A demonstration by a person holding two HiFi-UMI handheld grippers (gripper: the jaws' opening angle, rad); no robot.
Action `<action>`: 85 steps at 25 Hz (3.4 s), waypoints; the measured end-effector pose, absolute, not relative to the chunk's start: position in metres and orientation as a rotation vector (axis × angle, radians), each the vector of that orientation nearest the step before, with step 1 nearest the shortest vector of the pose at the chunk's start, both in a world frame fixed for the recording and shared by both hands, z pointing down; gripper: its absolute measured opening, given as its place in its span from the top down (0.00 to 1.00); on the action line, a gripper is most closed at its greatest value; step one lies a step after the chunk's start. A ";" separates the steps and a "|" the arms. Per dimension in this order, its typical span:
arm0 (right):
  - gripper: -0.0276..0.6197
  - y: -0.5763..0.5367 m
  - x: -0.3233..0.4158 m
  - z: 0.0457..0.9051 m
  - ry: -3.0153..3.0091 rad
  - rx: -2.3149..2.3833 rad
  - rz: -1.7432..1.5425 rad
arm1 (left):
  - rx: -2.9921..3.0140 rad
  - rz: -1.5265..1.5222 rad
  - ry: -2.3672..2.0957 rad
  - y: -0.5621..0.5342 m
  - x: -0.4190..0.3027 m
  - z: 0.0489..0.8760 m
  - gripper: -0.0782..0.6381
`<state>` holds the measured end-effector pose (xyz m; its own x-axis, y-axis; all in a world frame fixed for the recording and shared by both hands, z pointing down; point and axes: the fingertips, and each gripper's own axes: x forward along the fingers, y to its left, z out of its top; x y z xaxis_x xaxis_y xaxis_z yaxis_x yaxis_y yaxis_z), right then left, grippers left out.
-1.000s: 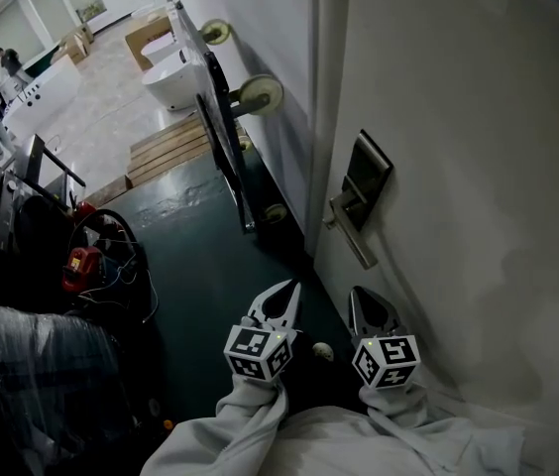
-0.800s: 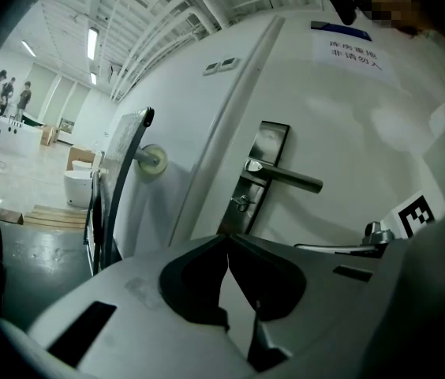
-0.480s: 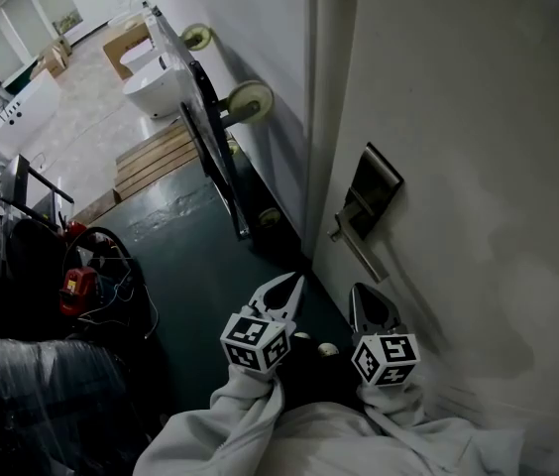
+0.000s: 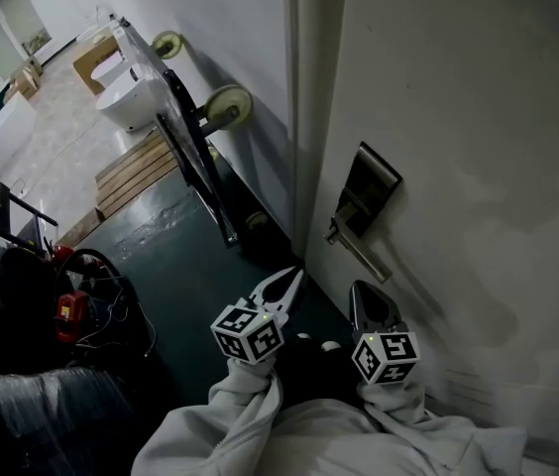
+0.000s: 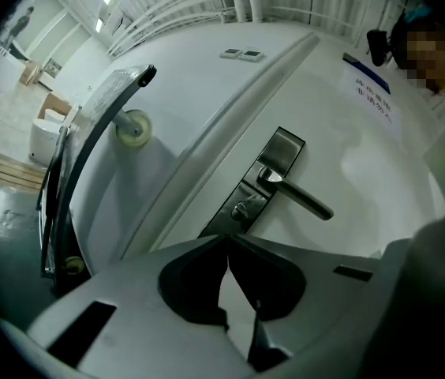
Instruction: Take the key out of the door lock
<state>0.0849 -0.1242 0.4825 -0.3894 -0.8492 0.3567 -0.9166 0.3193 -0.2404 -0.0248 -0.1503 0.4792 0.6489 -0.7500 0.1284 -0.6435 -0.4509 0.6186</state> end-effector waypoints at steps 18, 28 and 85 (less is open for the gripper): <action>0.88 -0.134 0.095 0.480 -2.329 1.754 0.587 | 1.977 -0.425 -0.759 -0.171 -0.001 0.472 0.87; 0.88 -0.141 0.091 0.480 -2.326 1.748 0.569 | 1.869 -0.522 -0.638 -0.181 0.005 0.464 0.68; 0.88 -0.142 0.093 0.476 -2.350 1.658 0.546 | 1.579 -0.596 -0.565 -0.221 0.032 0.458 0.85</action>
<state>0.0928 -0.1421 0.4760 -0.3429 -0.8593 0.3794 -0.9386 0.2970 -0.1757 0.0319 -0.2207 0.4578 0.7429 -0.6676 -0.0483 -0.0122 -0.0857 0.9962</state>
